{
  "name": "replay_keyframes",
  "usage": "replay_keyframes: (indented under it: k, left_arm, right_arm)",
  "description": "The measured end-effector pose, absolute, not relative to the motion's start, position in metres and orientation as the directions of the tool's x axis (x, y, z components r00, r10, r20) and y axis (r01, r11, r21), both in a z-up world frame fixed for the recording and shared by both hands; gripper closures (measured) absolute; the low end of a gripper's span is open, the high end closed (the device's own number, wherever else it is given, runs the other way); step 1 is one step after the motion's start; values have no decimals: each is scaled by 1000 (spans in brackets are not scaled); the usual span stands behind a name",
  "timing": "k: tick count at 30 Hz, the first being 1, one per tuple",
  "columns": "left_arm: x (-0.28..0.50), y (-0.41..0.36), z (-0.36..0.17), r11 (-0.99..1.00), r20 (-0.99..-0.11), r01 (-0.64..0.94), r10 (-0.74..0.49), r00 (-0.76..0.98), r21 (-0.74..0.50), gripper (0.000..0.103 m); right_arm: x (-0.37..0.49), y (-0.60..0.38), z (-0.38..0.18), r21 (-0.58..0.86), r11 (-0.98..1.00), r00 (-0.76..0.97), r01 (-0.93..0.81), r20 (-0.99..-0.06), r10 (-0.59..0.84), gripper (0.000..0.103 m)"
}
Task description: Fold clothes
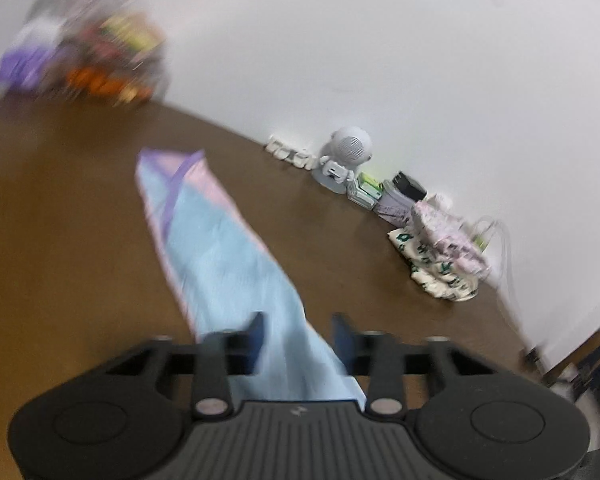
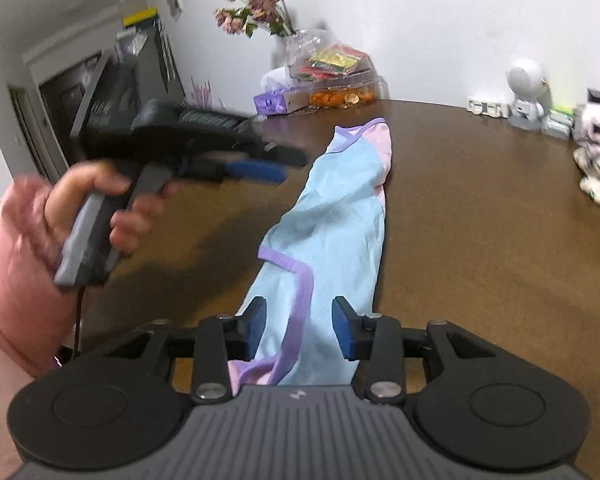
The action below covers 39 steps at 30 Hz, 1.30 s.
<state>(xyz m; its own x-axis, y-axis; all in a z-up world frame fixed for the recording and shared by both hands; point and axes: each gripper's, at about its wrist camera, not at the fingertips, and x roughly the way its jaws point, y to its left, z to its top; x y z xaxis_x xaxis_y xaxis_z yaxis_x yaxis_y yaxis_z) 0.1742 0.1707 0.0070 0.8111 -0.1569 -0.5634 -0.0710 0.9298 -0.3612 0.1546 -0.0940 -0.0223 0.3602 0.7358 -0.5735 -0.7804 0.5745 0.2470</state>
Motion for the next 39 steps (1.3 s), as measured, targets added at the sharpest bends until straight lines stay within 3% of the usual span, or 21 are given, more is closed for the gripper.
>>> replay_keyframes:
  k: [6, 10, 18, 21, 24, 27, 30, 33, 36, 39]
  left_arm:
    - [222, 166, -21, 978, -672, -137, -6, 741, -160, 94]
    - [228, 188, -31, 974, -658, -186, 55, 751, -130, 99]
    - [233, 211, -20, 955, -601, -172, -8, 800, -242, 98]
    - [237, 216, -14, 951, -581, -151, -36, 813, -270, 76]
    - [256, 206, -8, 969, -588, -90, -66, 806, -232, 77]
    - [279, 194, -20, 985, -644, -49, -70, 762, -166, 93]
    - [290, 192, -31, 994, -660, -71, -1, 751, -81, 96]
    - [299, 196, -33, 994, -645, -108, 68, 761, -22, 98]
    - [301, 194, -27, 993, -644, -111, 61, 763, -38, 97]
    - [290, 177, -10, 995, -606, 11, -67, 793, -95, 88]
  right_arm:
    - [159, -62, -37, 170, 569, 360, -804, -623, 695, 67]
    - [160, -66, -43, 184, 576, 354, -796, -631, 690, 67]
    - [154, -67, -47, 183, 560, 341, -808, -630, 698, 60]
    - [152, -68, -48, 187, 555, 337, -810, -627, 703, 59]
    - [152, -68, -48, 188, 552, 334, -812, -626, 705, 59]
    - [153, -68, -48, 186, 551, 334, -814, -625, 705, 59]
    - [153, -69, -48, 187, 549, 333, -815, -624, 707, 59]
    - [151, -70, -48, 184, 548, 334, -816, -624, 707, 59]
    - [150, -71, -48, 183, 547, 335, -817, -623, 707, 59]
    - [149, -71, -48, 180, 545, 335, -819, -621, 709, 59]
